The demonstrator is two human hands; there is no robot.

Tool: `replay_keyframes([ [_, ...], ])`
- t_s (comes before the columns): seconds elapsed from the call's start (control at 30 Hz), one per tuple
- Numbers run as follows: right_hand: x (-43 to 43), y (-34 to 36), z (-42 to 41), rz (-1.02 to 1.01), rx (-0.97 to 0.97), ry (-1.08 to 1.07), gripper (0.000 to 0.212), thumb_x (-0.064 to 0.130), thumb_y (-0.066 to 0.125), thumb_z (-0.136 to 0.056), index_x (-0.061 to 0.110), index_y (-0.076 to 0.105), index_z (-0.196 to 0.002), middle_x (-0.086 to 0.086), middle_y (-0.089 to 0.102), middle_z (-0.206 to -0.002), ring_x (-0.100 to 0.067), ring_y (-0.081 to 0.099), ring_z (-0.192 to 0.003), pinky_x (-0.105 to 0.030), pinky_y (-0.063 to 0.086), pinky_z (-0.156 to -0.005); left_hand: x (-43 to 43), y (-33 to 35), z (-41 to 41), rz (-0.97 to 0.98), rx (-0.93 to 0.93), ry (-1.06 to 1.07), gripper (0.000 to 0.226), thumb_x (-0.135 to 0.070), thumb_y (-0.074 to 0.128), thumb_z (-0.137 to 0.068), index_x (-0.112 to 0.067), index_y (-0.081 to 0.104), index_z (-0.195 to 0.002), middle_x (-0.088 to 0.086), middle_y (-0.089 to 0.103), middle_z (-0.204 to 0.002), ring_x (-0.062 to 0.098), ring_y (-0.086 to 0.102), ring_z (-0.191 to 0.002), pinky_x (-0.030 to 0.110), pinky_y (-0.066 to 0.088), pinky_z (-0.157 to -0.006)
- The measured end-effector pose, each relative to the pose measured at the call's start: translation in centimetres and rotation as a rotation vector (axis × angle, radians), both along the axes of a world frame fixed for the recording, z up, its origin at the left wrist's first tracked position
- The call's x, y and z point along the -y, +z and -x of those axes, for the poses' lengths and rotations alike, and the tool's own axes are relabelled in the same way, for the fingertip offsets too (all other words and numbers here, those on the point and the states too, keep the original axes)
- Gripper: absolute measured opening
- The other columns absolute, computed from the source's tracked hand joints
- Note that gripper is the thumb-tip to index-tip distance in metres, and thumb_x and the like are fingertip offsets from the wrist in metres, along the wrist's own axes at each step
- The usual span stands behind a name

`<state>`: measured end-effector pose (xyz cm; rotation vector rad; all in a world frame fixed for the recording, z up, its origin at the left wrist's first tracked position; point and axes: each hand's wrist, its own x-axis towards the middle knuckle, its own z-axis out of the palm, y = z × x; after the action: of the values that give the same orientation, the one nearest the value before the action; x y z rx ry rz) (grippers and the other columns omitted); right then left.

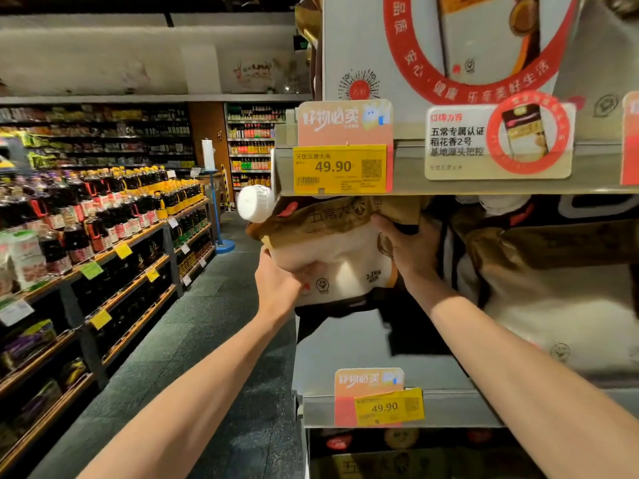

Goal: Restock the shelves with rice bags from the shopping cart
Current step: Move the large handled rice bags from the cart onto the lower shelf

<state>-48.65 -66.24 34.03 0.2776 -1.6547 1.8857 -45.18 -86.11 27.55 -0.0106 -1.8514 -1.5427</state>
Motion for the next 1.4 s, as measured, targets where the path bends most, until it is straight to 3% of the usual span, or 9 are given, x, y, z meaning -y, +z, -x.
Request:
replay_keyframes([
  [0.17, -0.8, -1.0, 2.3, 0.069, 0.003, -0.126, 0.043, 0.015, 0.087, -0.069, 0.008, 0.067, -0.108, -0.001, 0.067, -0.107, -0.015, 0.062, -0.103, -0.027, 0.048, -0.094, -1.1, 0.6, 3.0, 0.032, 0.039, -0.023, 0.066, -0.018, 0.093, -0.063, -0.035, 0.045, -0.104, 0.0, 0.062, -0.109, 0.02, 0.068, -0.093, 0.042, 0.06, -0.055],
  [0.3, -1.8, -1.4, 4.9, 0.068, 0.117, -0.162, 0.059, 0.028, 0.087, -0.068, 0.008, 0.065, -0.12, -0.005, 0.067, -0.119, -0.022, 0.061, -0.114, -0.042, 0.046, -0.105, -1.8, 0.7, 6.2, 0.086, 0.096, -0.045, 0.069, -0.027, 0.091, -0.058, -0.025, 0.047, -0.11, 0.001, 0.064, -0.105, 0.034, 0.068, -0.082, 0.035, 0.058, -0.056],
  [0.4, -1.9, -1.5, 5.5, 0.016, 0.211, -0.177, 0.077, 0.028, 0.081, -0.078, 0.009, 0.044, -0.143, -0.007, 0.05, -0.143, -0.023, 0.044, -0.135, -0.035, 0.031, -0.115, -1.9, 0.6, 8.0, 0.132, 0.074, -0.071, 0.074, -0.033, 0.092, -0.058, -0.024, 0.048, -0.116, -0.002, 0.062, -0.108, 0.03, 0.065, -0.096, 0.046, 0.06, -0.076],
  [0.5, -1.6, -1.8, 5.5, -0.006, 0.233, -0.089, 0.1, 0.025, 0.081, -0.078, 0.014, 0.017, -0.154, -0.006, 0.041, -0.151, -0.022, 0.037, -0.14, -0.041, 0.026, -0.118, -2.0, 0.5, 8.9, 0.18, 0.042, -0.104, 0.076, -0.027, 0.091, -0.067, -0.015, 0.046, -0.127, -0.004, 0.058, -0.112, 0.017, 0.058, -0.104, 0.025, 0.053, -0.083],
  [0.77, 0.1, -6.5, 4.0, -0.658, 0.4, -0.287, 0.141, 0.036, 0.087, -0.068, 0.015, -0.026, -0.15, -0.017, -0.017, -0.159, -0.039, -0.003, -0.148, -0.051, 0.011, -0.118, -0.7, -0.4, 8.1, 0.348, 0.216, -0.276, 0.096, -0.023, 0.088, -0.071, -0.011, 0.025, -0.143, -0.006, 0.041, -0.126, 0.009, 0.045, -0.113, 0.024, 0.04, -0.093],
  [0.9, -0.6, -6.2, 4.7, -0.771, 0.416, -0.285, 0.14, 0.035, 0.086, -0.07, 0.021, -0.028, -0.149, -0.02, -0.02, -0.158, -0.043, -0.001, -0.147, -0.057, 0.014, -0.117, 0.5, -0.9, 8.0, 0.451, 0.248, -0.29, 0.094, -0.017, 0.087, -0.072, -0.009, 0.025, -0.142, -0.007, 0.042, -0.124, 0.011, 0.045, -0.115, 0.031, 0.044, -0.098],
  [1.07, -0.8, -5.9, 5.8, -0.773, 0.37, -0.28, 0.129, 0.031, 0.082, -0.076, 0.024, -0.023, -0.151, -0.02, -0.017, -0.16, -0.039, -0.007, -0.148, -0.056, 0.01, -0.117, -0.3, -1.5, 8.4, 0.507, 0.211, -0.125, 0.092, -0.042, 0.089, -0.066, -0.013, 0.029, -0.13, 0.002, 0.056, -0.123, 0.027, 0.058, -0.107, 0.048, 0.05, -0.089],
  [1.2, -1.3, -6.0, 6.1, -0.798, 0.341, -0.313, 0.125, 0.034, 0.08, -0.078, 0.026, -0.021, -0.152, -0.016, -0.012, -0.162, -0.036, -0.004, -0.149, -0.055, 0.016, -0.118, -0.9, -1.1, 8.7, 0.532, 0.194, -0.111, 0.091, -0.043, 0.086, -0.069, -0.008, 0.029, -0.13, 0.01, 0.057, -0.123, 0.034, 0.06, -0.106, 0.045, 0.05, -0.084],
  [1.4, -1.1, -5.8, 5.1, -1.086, 0.103, -0.59, 0.121, 0.048, 0.08, -0.072, 0.024, -0.003, -0.156, -0.022, -0.009, -0.16, -0.04, -0.003, -0.148, -0.053, 0.01, -0.118, -1.2, -0.2, 9.1, 0.439, 0.266, -0.074, 0.071, -0.056, 0.052, -0.095, -0.008, 0.028, -0.142, 0.012, 0.06, -0.125, 0.034, 0.061, -0.11, 0.044, 0.048, -0.093],
])
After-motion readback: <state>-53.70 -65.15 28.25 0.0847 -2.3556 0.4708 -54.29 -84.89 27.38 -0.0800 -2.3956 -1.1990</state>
